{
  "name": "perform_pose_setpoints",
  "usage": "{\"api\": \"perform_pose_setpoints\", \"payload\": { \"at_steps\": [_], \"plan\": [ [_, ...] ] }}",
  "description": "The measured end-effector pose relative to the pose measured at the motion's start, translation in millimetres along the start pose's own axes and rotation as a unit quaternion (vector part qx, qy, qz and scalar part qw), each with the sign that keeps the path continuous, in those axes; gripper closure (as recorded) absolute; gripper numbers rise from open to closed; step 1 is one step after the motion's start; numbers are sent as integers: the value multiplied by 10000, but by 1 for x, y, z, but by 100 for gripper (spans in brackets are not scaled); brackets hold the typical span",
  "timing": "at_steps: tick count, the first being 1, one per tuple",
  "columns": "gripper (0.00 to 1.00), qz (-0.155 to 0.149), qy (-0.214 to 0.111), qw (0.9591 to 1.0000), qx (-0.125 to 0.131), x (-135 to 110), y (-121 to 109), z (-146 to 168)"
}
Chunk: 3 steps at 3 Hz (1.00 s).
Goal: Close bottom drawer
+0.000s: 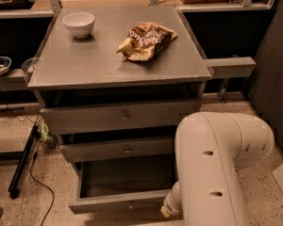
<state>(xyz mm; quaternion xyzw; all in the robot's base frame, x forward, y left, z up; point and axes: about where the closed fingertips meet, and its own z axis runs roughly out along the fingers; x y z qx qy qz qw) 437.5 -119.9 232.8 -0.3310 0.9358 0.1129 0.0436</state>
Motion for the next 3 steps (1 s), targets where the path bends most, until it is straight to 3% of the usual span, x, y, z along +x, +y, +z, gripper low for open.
{"api": "perform_pose_setpoints", "payload": {
  "at_steps": [1, 3],
  "plan": [
    [100, 104, -75, 9999, 8, -2, -3, 8],
    [100, 418, -406, 9983, 77, -30, -17, 34]
  ]
}}
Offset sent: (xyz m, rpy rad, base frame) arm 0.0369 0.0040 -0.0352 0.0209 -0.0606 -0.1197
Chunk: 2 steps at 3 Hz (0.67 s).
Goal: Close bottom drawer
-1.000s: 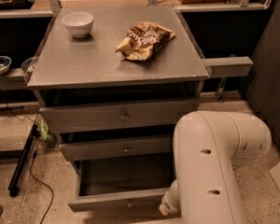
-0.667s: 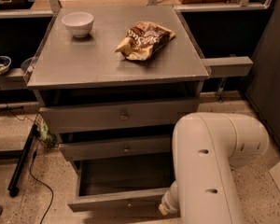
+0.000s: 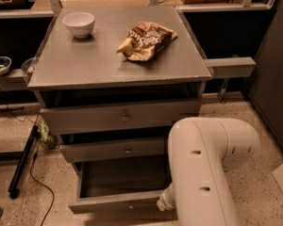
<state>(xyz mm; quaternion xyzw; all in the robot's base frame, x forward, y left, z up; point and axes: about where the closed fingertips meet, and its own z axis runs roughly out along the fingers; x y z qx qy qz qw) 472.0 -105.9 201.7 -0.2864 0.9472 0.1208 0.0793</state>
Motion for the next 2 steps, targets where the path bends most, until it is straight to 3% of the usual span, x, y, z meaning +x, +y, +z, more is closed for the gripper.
{"api": "perform_pose_setpoints", "payload": {
  "at_steps": [2],
  "plan": [
    [100, 8, -426, 9990, -99, -35, 6, 8]
  ]
}}
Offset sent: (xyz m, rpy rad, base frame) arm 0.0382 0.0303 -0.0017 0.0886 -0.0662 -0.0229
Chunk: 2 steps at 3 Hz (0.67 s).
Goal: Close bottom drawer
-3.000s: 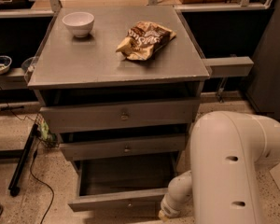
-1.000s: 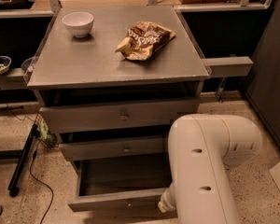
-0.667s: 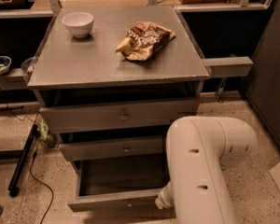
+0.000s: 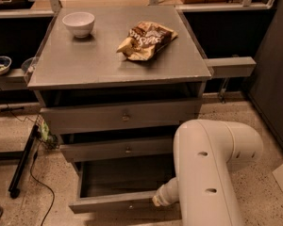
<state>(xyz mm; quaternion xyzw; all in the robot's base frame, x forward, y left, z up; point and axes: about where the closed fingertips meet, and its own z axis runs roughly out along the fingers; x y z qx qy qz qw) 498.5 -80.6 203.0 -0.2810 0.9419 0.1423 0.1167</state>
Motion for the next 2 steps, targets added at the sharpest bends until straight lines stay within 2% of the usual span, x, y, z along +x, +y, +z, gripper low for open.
{"api": "perform_pose_setpoints", "payload": {
  "at_steps": [2],
  "plan": [
    [100, 13, 75, 10000, 18, 5, 0, 0]
  ]
}}
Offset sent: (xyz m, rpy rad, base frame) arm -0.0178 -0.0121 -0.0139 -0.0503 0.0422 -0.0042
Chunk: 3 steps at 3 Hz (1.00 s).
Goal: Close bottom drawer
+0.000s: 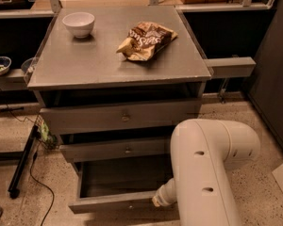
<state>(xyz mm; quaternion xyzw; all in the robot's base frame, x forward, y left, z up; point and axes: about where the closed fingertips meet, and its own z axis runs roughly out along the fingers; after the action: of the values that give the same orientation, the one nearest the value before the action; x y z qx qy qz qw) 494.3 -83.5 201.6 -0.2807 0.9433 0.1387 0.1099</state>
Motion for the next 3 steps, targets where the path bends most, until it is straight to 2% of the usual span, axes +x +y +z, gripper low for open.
{"api": "perform_pose_setpoints", "payload": {
  "at_steps": [1, 3],
  "plan": [
    [100, 45, 67, 10000, -5, 6, -2, 0],
    [100, 446, 391, 9982, -45, 45, -19, 22]
  ]
}}
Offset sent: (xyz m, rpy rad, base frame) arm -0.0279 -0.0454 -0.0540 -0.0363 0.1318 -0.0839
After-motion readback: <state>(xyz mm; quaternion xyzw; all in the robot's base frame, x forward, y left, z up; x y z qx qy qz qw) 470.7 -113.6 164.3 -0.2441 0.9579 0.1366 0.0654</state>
